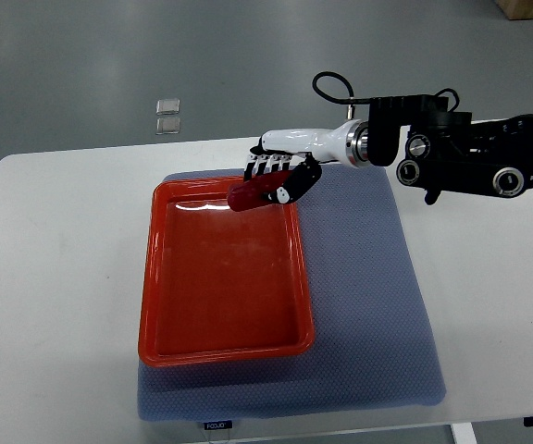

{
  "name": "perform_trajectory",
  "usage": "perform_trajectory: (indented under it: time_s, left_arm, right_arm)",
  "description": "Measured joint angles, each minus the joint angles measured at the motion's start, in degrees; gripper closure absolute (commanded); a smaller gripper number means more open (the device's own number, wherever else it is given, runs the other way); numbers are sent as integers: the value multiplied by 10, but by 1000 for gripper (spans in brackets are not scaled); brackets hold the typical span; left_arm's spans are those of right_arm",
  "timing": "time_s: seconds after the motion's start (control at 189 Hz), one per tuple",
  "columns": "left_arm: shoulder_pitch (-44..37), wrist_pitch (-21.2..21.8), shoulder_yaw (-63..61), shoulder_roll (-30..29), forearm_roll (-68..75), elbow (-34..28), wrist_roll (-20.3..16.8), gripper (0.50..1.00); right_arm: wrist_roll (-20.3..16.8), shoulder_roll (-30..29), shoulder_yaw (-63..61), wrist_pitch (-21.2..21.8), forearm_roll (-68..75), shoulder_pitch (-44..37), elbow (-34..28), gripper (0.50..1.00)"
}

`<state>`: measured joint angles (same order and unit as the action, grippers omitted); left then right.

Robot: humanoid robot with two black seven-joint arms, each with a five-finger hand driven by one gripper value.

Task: Place red pepper on red tray
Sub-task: 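Lift the pepper with the right hand and carry it over the tray, then lower the pepper into the tray and open the right hand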

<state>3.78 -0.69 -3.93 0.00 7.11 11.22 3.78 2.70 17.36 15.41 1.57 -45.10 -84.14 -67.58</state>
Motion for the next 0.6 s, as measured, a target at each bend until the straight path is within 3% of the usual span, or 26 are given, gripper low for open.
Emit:
perform_trajectory:
  time_s: [0.339, 0.599]
  left_arm:
    - [0, 0, 0, 0, 0, 1, 0, 500]
    - [0, 0, 0, 0, 0, 1, 0, 500]
  right_arm:
    - [1, -139, 1, -18, -1, 62, 87, 1000]
    - [5, -173, 1, -32, -11, 114, 114, 1000]
